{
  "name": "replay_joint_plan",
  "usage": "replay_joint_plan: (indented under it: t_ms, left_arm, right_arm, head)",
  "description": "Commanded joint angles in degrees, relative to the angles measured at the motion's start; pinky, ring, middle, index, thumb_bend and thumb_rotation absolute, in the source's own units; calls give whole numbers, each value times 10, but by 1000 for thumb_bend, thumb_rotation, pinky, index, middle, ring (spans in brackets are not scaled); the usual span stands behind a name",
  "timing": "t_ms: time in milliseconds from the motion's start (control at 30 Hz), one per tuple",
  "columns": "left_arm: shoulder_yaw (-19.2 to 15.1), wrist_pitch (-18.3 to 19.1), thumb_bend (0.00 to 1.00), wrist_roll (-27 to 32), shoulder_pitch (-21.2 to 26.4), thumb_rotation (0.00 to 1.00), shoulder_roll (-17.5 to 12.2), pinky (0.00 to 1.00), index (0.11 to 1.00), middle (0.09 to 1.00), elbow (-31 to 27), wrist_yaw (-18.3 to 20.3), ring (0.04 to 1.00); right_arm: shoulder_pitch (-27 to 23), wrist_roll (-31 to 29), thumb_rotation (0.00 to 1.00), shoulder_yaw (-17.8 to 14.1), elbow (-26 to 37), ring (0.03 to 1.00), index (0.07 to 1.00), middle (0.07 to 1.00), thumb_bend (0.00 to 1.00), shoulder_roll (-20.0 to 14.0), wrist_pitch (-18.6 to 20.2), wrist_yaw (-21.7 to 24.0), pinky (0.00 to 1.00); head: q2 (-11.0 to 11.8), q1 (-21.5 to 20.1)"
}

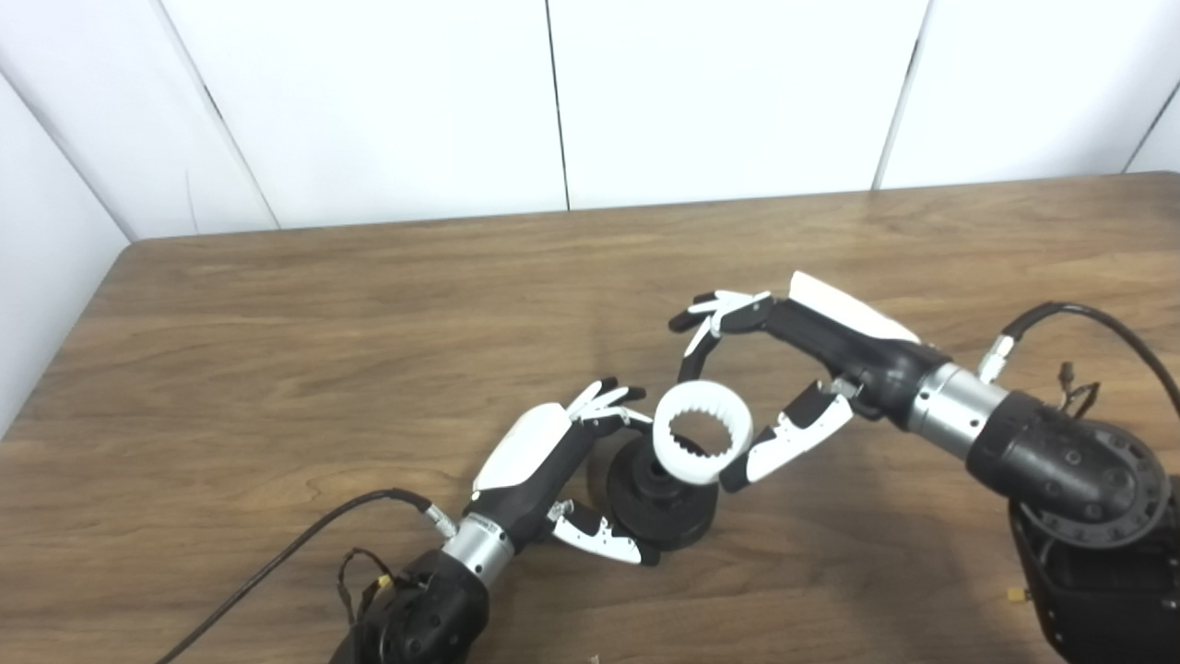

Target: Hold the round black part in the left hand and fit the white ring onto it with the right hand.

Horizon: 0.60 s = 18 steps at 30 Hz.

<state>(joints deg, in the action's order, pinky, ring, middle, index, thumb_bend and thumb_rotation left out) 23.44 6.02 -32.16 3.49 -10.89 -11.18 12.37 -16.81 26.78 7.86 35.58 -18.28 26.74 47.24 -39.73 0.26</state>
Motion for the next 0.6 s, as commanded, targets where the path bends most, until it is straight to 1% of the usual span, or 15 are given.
replay_joint_plan:
  t_ms: [0,133,333,433,567]
  left_arm:
    - [2,27,519,-15,-4,80,-7,917,495,932,14,18,1000]
    - [1,28,520,-11,-4,79,-6,920,495,935,14,18,1000]
    - [3,26,519,-14,-2,81,-6,910,495,935,17,18,1000]
    - [3,22,519,-13,-2,81,-7,905,495,933,17,17,1000]
    - [4,26,519,-17,-2,81,-7,904,495,932,14,18,1000]
  right_arm:
    - [-17,-1,157,2,9,949,489,846,524,-3,1,-5,887]
    - [-15,-2,156,5,7,957,489,848,524,-2,2,-5,902]
    - [-10,-1,156,22,-3,961,489,846,524,3,1,-16,907]
    - [-9,1,155,40,-11,963,489,844,524,3,-2,-31,910]
    - [-10,3,155,52,-17,971,489,848,524,1,-2,-41,919]
  head:
    - [-1,0]
    - [-1,0]
    - [-1,-3]
    - [-1,-3]
    - [-1,-3]
